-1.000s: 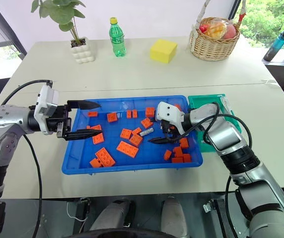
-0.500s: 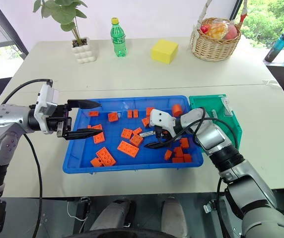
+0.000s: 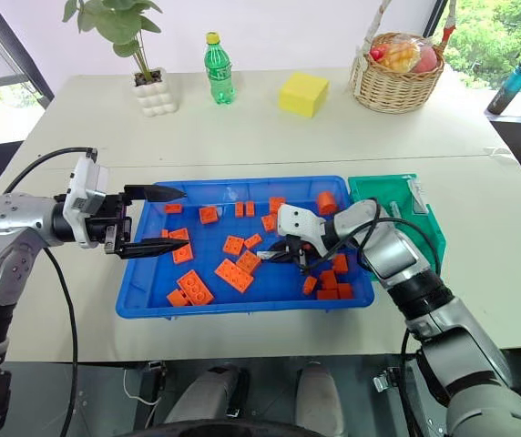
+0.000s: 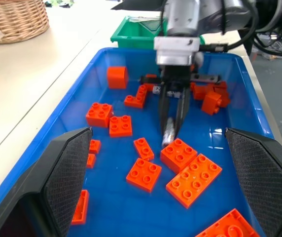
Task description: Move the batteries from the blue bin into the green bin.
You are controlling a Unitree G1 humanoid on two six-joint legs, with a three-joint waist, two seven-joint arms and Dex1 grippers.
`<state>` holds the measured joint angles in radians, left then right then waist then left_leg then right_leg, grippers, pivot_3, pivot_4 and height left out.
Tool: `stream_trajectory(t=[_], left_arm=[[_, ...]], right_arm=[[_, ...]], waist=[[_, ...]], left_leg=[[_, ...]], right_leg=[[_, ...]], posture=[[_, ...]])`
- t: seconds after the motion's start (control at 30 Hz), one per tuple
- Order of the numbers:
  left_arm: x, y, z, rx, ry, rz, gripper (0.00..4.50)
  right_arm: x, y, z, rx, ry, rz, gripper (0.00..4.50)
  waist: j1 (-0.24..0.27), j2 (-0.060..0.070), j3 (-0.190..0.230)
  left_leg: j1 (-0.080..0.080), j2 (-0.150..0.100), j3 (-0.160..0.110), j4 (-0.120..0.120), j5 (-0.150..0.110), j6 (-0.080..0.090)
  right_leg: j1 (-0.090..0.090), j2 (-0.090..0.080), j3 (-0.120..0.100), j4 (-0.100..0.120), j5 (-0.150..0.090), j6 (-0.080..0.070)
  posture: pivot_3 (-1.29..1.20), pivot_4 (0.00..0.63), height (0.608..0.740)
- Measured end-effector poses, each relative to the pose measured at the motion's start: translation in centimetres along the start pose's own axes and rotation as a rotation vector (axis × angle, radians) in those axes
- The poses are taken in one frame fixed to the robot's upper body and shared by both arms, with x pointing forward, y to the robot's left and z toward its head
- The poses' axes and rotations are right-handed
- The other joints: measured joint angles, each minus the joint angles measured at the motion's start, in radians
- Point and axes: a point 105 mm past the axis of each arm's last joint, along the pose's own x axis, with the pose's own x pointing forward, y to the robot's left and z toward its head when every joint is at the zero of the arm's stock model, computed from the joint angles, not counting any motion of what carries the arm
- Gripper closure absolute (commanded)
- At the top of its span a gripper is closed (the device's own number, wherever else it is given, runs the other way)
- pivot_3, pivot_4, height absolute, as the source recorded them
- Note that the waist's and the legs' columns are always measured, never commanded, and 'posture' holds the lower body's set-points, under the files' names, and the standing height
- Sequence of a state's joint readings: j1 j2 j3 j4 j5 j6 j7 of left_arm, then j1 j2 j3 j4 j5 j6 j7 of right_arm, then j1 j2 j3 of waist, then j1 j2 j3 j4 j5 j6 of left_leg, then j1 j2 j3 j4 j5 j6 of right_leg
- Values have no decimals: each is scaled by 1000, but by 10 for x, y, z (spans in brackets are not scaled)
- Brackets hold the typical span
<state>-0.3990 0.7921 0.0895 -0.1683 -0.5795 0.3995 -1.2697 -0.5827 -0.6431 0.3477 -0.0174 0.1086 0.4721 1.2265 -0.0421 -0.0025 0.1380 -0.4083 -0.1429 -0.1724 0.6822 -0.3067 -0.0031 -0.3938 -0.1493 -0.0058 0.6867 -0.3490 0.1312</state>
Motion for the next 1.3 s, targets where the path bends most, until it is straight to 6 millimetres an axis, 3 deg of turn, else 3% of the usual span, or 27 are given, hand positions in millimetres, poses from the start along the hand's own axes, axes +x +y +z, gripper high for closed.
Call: stream_trajectory(t=[0.17, 0.27, 0.37, 0.5, 0.53, 0.6, 0.63, 0.8, 0.9, 1.03, 1.2, 1.3], left_arm=[[2, 1, 0, 9, -19, 1, 0], [0, 2, -1, 12, -23, 11, 0], [-6, 5, -8, -16, -17, 41, 0], [-9, 4, -10, -23, -16, 39, 0], [-9, 4, -9, -23, -15, 38, 0], [-9, 4, -9, -23, -16, 35, 0], [-9, 5, -9, -23, -17, 33, 0], [-5, 10, -5, -16, -32, 33, 0], [-4, 10, -4, -15, -32, 28, 0], [-3, 11, -3, -9, -34, 27, 0], [-1, 9, -1, 2, -35, 21, 0], [-2, 8, -1, 0, -33, 22, 0]], right_arm=[[-55, -19, 30, 81, -111, -246, 4391], [-97, -30, 34, 145, -137, -412, 4391], [-147, -34, 18, 217, -86, -600, 4391], [-175, -25, -8, 308, -22, -698, 4391], [-177, -20, -17, 335, 4, -699, 4391], [-177, -14, -30, 375, 37, -694, 3351], [-177, -12, -33, 387, 41, -694, 3045], [-184, -18, -39, 390, 59, -757, 523], [-185, -22, -28, 366, 52, -766, 523], [-174, -24, 8, 363, -11, -738, 523], [-119, -6, 26, 533, -36, -602, 523], [-107, 8, 24, 543, 2, -573, 523]], waist=[[-1, 0, 0], [4, 0, 0], [13, 0, 0], [20, 0, 0], [21, 0, 0], [22, 0, 0], [22, 0, 0], [23, 0, 0], [23, 0, 0], [20, 0, 0], [28, 0, 0], [36, -1, -1]], left_leg=[[0, 0, 0, -1, 0, 0], [0, 0, 0, 0, 0, 0], [0, 0, 0, 0, 0, 1], [0, 0, 2, 0, 0, 1], [0, 0, 2, 0, 0, 1], [0, 0, 3, 0, 0, 1], [0, 0, 3, 0, 0, 1], [0, 0, 3, 0, 0, 1], [0, 0, 3, 0, 0, 1], [0, 2, 3, 0, 0, 1], [0, 1, 2, 0, 0, 1], [-1, -1, 0, 2, -1, 2]], right_leg=[[0, 0, 0, 0, 0, 0], [0, 0, 0, 0, 0, 0], [1, 0, 0, 0, 0, 0], [1, -1, 0, -1, 0, 0], [1, -1, 0, -1, 0, 0], [1, -1, 0, -1, 0, 0], [1, -1, 0, -1, 0, 0], [1, -1, 0, -1, 0, 0], [1, -1, 0, -1, 0, 0], [1, 0, 0, -2, 0, 0], [1, -1, 1, -2, 0, 0], [3, -1, 1, -2, 0, 0]], posture=[[0, 150, 737], [0, 150, 737], [0, 150, 737], [0, 150, 737], [0, 150, 737], [0, 150, 737], [0, 150, 737], [0, 150, 737], [0, 150, 737], [0, 150, 737], [0, 150, 737], [0, 150, 737]])
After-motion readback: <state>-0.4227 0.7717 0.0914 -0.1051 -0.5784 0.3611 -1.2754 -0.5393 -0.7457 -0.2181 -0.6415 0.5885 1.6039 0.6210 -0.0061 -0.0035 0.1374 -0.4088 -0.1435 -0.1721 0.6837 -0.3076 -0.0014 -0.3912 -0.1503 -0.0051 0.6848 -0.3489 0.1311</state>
